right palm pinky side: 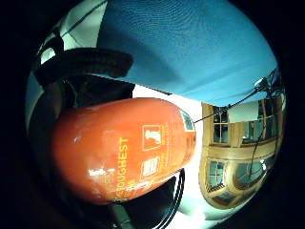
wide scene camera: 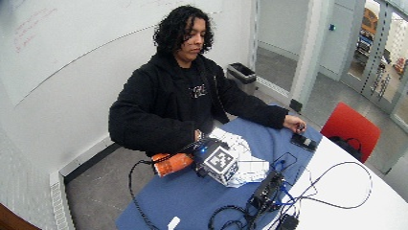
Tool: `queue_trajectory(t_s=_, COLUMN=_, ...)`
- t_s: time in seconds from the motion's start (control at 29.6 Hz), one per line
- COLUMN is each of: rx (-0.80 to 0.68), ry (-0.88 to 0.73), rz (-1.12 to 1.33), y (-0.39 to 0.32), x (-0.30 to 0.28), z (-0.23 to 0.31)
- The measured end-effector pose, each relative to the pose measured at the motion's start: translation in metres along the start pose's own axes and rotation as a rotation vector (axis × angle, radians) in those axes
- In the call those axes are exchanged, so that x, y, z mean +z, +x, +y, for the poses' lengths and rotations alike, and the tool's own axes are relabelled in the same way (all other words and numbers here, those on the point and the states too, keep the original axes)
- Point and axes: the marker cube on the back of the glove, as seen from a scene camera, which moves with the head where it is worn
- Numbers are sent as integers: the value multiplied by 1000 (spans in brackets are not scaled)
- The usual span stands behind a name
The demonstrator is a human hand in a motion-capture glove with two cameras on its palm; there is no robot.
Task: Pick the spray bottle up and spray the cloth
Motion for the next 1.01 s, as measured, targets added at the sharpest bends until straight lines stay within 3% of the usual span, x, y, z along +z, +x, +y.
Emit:
queue_trajectory(t_s=0.2, rx=-172, ry=138, rz=0, y=-44, x=-25, z=33)
queue_trajectory(t_s=0.57, rx=-743, ry=492, rz=-111, y=-159, x=-99, z=96)
queue_trajectory(t_s=0.78, rx=-1022, ry=666, rz=-260, y=-213, x=-118, z=87)
queue_trajectory(t_s=1.01, rx=-1242, ry=877, rz=-445, y=-249, x=-123, z=45)
